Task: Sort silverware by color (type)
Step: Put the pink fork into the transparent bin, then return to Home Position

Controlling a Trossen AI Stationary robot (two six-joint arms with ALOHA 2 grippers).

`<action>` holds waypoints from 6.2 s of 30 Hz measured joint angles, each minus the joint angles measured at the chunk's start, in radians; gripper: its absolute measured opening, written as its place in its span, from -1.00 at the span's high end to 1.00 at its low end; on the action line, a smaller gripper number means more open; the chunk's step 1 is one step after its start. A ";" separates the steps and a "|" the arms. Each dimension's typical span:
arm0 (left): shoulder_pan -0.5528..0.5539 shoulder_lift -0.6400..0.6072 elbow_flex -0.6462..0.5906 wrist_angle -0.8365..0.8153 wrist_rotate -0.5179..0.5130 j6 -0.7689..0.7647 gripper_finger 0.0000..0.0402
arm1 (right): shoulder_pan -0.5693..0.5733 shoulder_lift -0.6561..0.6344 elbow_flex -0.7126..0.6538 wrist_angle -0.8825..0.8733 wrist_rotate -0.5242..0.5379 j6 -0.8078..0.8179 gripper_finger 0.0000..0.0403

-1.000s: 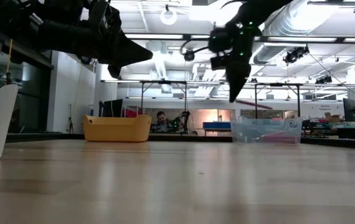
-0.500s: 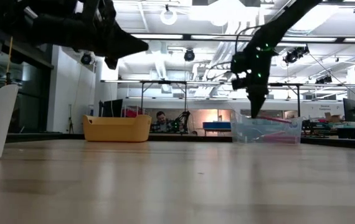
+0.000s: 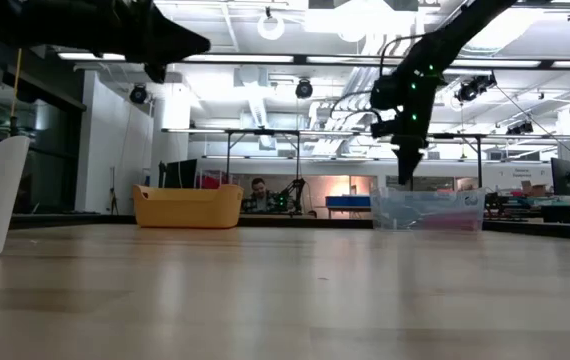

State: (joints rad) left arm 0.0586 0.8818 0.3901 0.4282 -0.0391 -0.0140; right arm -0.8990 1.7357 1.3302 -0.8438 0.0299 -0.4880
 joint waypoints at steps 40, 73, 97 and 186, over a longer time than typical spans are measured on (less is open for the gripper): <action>0.001 -0.792 -0.302 -0.373 0.054 0.045 1.00 | 0.517 -1.168 -1.222 1.209 -0.206 0.343 1.00; 0.002 -0.879 -0.299 -0.485 -0.233 0.102 1.00 | 0.519 -1.726 -1.321 0.892 0.164 0.310 1.00; 0.000 -0.877 -0.299 -0.597 -0.286 -0.001 1.00 | 0.519 -1.720 -1.322 0.891 0.161 0.330 1.00; 0.000 -0.877 -0.299 -0.597 -0.286 -0.001 1.00 | 0.519 -1.720 -1.322 0.891 0.160 0.331 1.00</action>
State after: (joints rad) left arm 0.0582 0.0044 0.0910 -0.1688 -0.3252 -0.0147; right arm -0.3798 0.0158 0.0082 0.0471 0.1898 -0.1574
